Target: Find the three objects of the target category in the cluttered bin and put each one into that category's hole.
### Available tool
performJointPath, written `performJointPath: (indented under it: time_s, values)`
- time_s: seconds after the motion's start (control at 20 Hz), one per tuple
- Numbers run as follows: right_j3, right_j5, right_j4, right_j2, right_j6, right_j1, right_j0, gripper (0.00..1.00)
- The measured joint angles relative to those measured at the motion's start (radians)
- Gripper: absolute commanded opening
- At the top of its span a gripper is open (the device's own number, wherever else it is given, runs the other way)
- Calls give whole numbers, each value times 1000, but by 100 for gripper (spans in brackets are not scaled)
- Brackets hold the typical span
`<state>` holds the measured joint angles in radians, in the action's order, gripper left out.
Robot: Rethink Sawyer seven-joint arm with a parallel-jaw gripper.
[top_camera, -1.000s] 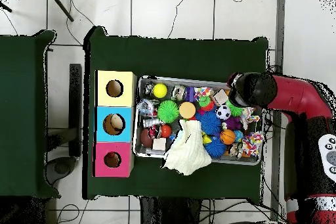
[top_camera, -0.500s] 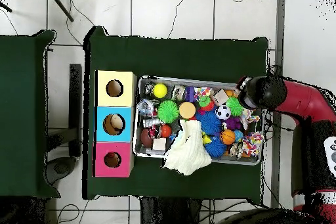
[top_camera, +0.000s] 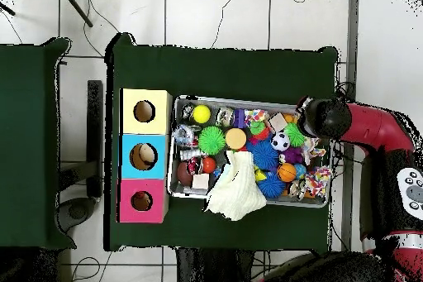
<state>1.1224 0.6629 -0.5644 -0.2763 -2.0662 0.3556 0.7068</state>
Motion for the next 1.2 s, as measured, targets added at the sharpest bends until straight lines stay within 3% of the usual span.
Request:
performJointPath:
  time_s: [0.4, 0.7, 0.85, 1.05, 1.2]
  values:
    - [-26, -1, -19, 32, 0, -15, -34, 100]
    - [-20, -2, -7, 19, 0, -15, -18, 100]
    - [1, -9, 1, -20, 0, -10, 20, 100]
    - [73, -91, 0, -103, 0, -2, 120, 100]
    - [92, -111, -3, -105, 0, 7, 123, 100]
